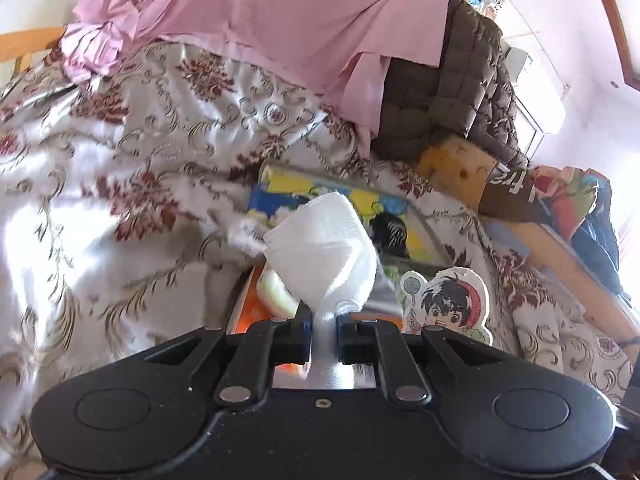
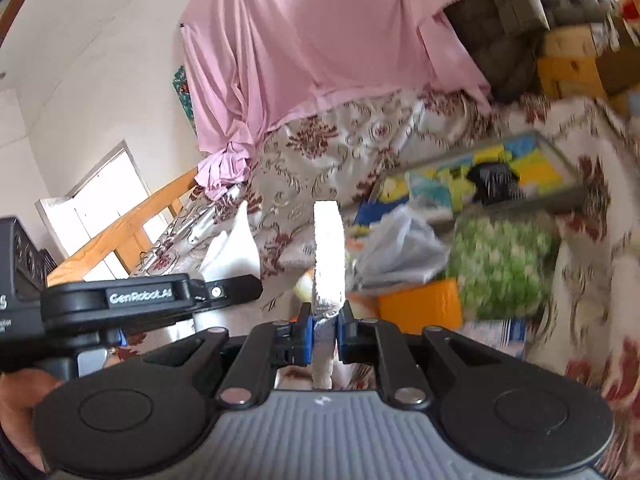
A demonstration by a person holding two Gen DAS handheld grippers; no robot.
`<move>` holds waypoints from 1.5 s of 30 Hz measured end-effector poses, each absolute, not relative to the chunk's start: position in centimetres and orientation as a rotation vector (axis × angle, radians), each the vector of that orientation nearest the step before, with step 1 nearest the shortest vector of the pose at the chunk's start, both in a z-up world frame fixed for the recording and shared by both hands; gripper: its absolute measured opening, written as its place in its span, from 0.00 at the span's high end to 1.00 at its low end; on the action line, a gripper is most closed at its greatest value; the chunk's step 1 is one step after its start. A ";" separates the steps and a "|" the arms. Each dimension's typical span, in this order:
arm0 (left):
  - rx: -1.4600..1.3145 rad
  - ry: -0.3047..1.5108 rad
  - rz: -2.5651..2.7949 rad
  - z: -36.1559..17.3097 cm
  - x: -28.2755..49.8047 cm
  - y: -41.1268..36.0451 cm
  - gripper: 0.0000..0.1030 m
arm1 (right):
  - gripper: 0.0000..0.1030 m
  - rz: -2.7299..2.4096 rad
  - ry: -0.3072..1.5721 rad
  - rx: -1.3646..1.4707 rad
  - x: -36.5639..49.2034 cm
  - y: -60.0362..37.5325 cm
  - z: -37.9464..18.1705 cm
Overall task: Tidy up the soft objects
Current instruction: 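Carry the tissue in the left gripper to the tray while the right carries the packet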
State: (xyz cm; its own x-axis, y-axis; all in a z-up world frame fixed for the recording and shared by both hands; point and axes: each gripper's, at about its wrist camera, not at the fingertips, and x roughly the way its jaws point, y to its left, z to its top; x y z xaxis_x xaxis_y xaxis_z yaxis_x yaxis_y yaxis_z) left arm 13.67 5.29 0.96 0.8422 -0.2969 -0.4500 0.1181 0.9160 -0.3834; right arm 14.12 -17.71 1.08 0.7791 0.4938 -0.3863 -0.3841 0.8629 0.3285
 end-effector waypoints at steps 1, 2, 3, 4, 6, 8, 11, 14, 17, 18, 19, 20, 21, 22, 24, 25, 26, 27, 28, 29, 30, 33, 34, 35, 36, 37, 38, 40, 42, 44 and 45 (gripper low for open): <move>-0.340 0.516 -0.226 1.4 14.3 5.0 0.88 | 0.88 0.478 0.463 0.214 14.5 -17.7 1.7; -0.331 0.507 -0.229 1.9 14.9 4.8 0.88 | 0.88 0.476 0.446 0.193 15.0 -17.8 2.2; -0.326 0.499 -0.236 2.4 15.5 4.6 0.88 | 0.88 0.471 0.428 0.181 15.5 -18.0 2.8; -0.322 0.493 -0.243 2.8 16.1 4.4 0.88 | 0.88 0.467 0.414 0.177 16.2 -18.4 3.2; -0.314 0.476 -0.255 3.7 17.6 3.9 0.88 | 0.88 0.451 0.394 0.174 17.9 -19.0 3.9; -0.303 0.464 -0.272 4.5 19.4 3.3 0.88 | 0.88 0.433 0.384 0.183 20.0 -19.7 4.3; -0.273 0.452 -0.290 5.3 22.6 2.2 0.88 | 0.88 0.415 0.373 0.207 23.8 -20.6 4.4; -0.263 0.453 -0.307 5.8 26.3 1.1 0.88 | 0.88 0.406 0.375 0.250 27.9 -21.7 4.1; -0.261 0.457 -0.320 5.8 30.1 0.4 0.88 | 0.88 0.393 0.396 0.311 32.1 -22.8 3.2; -0.254 0.460 -0.321 5.7 31.4 0.1 0.88 | 0.88 0.386 0.406 0.331 33.4 -23.2 2.9; -0.245 0.463 -0.319 5.6 32.5 -0.1 0.88 | 0.88 0.379 0.415 0.346 34.4 -23.5 2.5; -0.234 0.471 -0.316 5.4 33.8 -0.4 0.88 | 0.88 0.374 0.422 0.360 35.4 -23.8 2.1; -0.223 0.479 -0.311 5.2 35.1 -0.6 0.88 | 0.88 0.370 0.429 0.371 36.3 -24.0 1.7; -0.216 0.488 -0.305 4.9 36.1 -0.7 0.88 | 0.88 0.369 0.437 0.383 37.2 -24.2 1.3; -0.197 0.515 -0.287 4.3 38.4 -0.9 0.88 | 0.88 0.376 0.461 0.405 38.6 -24.5 0.5; -0.188 0.529 -0.277 3.9 39.4 -1.0 0.88 | 0.88 0.377 0.474 0.409 39.2 -24.5 0.0; -0.180 0.547 -0.266 3.5 40.5 -1.1 0.88 | 0.88 0.375 0.483 0.412 39.6 -24.5 -0.4; -0.177 0.561 -0.261 3.2 41.1 -1.0 0.88 | 0.88 0.375 0.494 0.414 40.1 -24.4 -0.8; -0.174 0.581 -0.252 2.7 42.1 -1.0 0.88 | 0.88 0.378 0.507 0.416 40.5 -24.3 -1.1; -0.174 0.593 -0.242 2.3 42.6 -0.9 0.88 | 0.88 0.381 0.519 0.417 40.8 -24.2 -1.4; -0.174 0.605 -0.234 1.9 43.1 -0.8 0.88 | 0.88 0.382 0.531 0.415 41.0 -24.0 -1.7; -0.169 0.646 -0.216 0.8 44.3 -0.6 0.88 | 0.88 0.374 0.560 0.400 41.6 -23.5 -2.3; -0.164 0.655 -0.212 0.5 44.4 -0.6 0.88 | 0.88 0.370 0.568 0.399 41.6 -23.5 -2.5; -0.159 0.666 -0.209 0.2 44.6 -0.6 0.88 | 0.88 0.363 0.576 0.400 41.7 -23.4 -2.6; -0.154 0.676 -0.208 0.0 44.7 -0.7 0.88 | 0.88 0.352 0.581 0.401 41.8 -23.4 -2.7; -0.150 0.689 -0.208 -0.3 44.9 -0.8 0.88 | 0.88 0.341 0.586 0.401 41.8 -23.4 -2.8; -0.147 0.697 -0.207 -0.5 45.0 -0.9 0.88 | 0.88 0.333 0.592 0.401 41.9 -23.5 -2.9; -0.152 0.713 -0.207 -1.0 45.1 -1.1 0.88 | 0.87 0.317 0.599 0.400 42.0 -23.6 -3.0; -0.155 0.731 -0.207 -1.5 45.2 -1.4 0.88 | 0.87 0.304 0.602 0.393 42.0 -23.7 -3.0; -0.151 0.742 -0.207 -1.8 45.3 -1.7 0.87 | 0.86 0.287 0.606 0.382 42.0 -23.8 -3.1; -0.148 0.746 -0.206 -1.9 45.4 -1.8 0.86 | 0.86 0.283 0.607 0.381 42.0 -23.8 -3.1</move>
State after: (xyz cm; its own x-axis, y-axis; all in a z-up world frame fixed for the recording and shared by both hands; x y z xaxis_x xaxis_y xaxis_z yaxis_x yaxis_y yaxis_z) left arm 45.38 -1.85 -1.91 0.7157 -0.2378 -0.6566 0.1330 0.9695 -0.2061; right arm 42.04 -23.85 -3.13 0.7868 0.3656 -0.4972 -0.1455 0.8928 0.4263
